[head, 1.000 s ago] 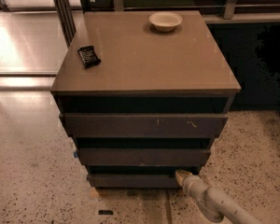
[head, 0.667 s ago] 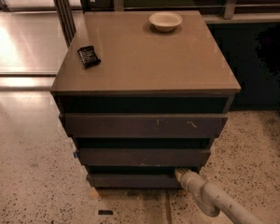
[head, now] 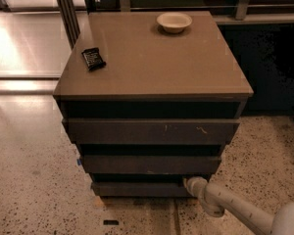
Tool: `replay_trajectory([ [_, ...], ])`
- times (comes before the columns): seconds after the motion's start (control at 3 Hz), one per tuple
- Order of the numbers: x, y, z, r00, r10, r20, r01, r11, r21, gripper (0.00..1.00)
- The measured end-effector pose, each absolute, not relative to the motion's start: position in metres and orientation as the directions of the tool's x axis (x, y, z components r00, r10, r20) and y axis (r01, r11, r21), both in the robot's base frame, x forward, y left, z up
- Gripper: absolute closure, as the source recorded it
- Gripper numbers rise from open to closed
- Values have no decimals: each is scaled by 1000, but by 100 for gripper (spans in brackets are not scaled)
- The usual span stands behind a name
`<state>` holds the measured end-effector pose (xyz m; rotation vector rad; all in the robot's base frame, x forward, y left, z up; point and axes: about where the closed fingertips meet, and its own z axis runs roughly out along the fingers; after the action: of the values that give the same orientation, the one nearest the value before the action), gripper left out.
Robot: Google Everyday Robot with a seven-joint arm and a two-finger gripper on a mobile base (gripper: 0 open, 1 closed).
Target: Open bottom drawer
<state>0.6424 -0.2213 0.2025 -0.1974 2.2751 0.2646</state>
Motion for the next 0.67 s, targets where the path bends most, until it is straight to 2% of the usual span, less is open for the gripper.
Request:
replay_trajectory([
  [0.33, 632, -233, 185, -725, -28, -689, -159, 979, 128, 100],
  [0.67, 632, -233, 188, -725, -28, -689, -159, 979, 128, 100],
])
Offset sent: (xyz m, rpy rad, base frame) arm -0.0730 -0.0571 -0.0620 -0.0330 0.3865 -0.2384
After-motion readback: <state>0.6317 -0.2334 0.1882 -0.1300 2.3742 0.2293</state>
